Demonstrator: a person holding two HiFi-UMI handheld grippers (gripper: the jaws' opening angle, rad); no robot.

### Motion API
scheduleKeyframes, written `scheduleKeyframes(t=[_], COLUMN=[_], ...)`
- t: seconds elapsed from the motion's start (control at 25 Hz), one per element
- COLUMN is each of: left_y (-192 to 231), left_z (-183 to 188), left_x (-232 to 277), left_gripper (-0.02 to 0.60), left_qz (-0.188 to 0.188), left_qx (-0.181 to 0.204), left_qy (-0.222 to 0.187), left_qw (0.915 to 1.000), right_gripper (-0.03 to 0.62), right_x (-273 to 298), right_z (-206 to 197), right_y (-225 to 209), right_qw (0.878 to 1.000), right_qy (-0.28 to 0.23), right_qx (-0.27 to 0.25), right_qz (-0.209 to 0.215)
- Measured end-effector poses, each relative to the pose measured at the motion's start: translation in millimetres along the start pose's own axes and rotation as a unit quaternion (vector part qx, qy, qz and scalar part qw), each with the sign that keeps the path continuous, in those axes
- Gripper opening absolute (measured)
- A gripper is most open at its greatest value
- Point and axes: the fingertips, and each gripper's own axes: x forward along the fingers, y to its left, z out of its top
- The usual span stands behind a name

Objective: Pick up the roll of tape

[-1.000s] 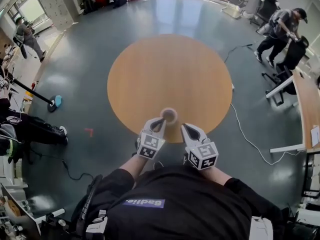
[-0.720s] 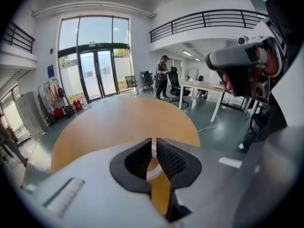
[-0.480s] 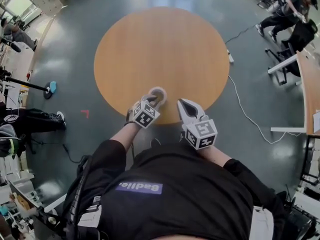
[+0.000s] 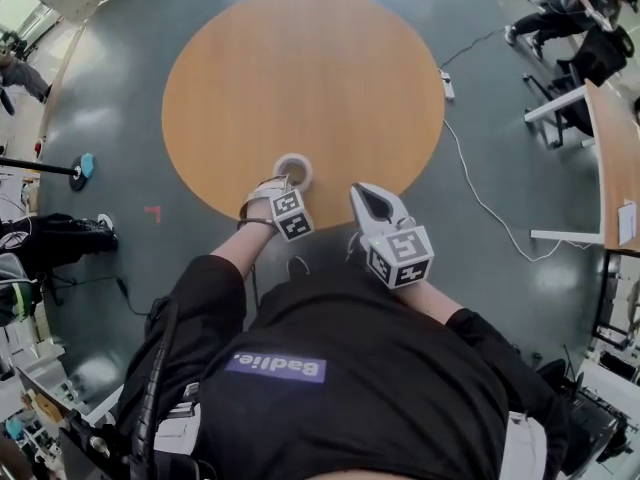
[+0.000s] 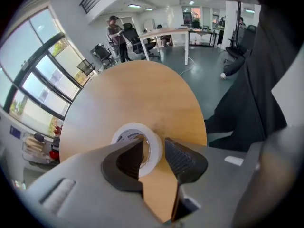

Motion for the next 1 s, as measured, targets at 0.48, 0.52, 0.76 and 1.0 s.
scheduleKeyframes(t=[0.48,0.52,0.76,1.0], left_y=[2,0,-5,-5], left_z=[-34,-38,-47,-47], left_x=[52,56,63,64], left_gripper=[0.199,0.199,0.172,0.131], left_qz=[0.007,0.004,0.002,-0.012], left_qx=[0.063,0.071,0.136,0.123], left_qy=[0.103,0.112,0.134,0.126], left_qw=[0.9927,0.9912,0.9816,0.9843], right_gripper=[0.006,0.006,0.005,0.006], right_x=[-18,-19,-24,-18], right_z=[-14,-15,-16,-17], right_y=[-8,-8,-10,-7], right_qw=[1.000,1.000,0.999,0.999], right_qy=[0.014,0.014,0.020,0.020], right_qx=[-0.001,-0.001,-0.001,-0.004], right_qz=[-0.025,-0.026,-0.033,-0.028])
